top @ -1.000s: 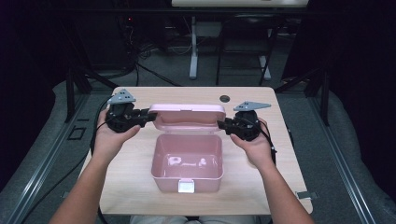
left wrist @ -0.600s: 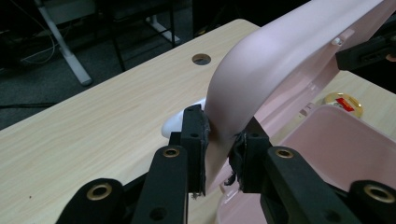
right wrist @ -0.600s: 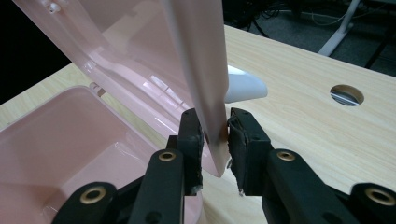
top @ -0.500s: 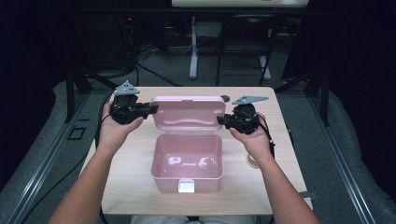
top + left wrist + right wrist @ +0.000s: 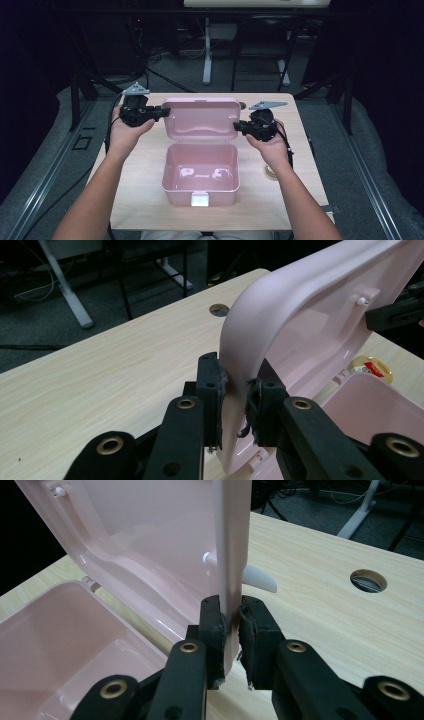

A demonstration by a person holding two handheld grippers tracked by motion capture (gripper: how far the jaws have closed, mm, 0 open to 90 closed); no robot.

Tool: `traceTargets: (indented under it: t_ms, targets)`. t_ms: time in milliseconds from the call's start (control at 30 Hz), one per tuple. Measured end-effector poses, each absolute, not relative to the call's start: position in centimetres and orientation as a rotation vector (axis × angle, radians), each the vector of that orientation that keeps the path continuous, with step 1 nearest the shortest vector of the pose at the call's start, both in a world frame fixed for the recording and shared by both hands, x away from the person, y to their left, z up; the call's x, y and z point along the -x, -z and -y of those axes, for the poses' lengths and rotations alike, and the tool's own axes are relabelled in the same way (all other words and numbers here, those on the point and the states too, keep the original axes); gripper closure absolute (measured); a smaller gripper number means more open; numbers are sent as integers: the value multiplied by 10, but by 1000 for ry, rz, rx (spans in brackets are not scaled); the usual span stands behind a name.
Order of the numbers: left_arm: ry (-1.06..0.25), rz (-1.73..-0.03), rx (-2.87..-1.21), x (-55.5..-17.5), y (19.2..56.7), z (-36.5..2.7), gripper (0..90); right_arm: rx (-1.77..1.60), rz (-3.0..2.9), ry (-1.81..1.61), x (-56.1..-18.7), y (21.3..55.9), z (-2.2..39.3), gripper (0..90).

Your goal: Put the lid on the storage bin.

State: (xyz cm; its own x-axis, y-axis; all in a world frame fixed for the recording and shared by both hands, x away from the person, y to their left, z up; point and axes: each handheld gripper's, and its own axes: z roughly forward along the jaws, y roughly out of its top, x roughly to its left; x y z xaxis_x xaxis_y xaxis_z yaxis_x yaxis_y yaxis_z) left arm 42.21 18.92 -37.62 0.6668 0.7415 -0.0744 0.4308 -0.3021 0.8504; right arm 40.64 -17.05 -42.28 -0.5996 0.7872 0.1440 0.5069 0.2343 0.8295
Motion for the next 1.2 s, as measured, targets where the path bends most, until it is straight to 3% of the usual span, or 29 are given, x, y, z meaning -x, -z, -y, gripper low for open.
traceTargets:
  t_ms: [567, 667, 1200]
  targets:
    - [-433, -947, -1946, -434, 379, -187, 778, -1222, -2199, -1267, -415, 424, 167, 824]
    - [-447, -952, -1910, -434, 379, -188, 696, -1237, -2200, -1262, -416, 424, 167, 826]
    - [-459, -910, -1963, -396, 384, -204, 699, -1274, -2205, -1261, -427, 427, 167, 826]
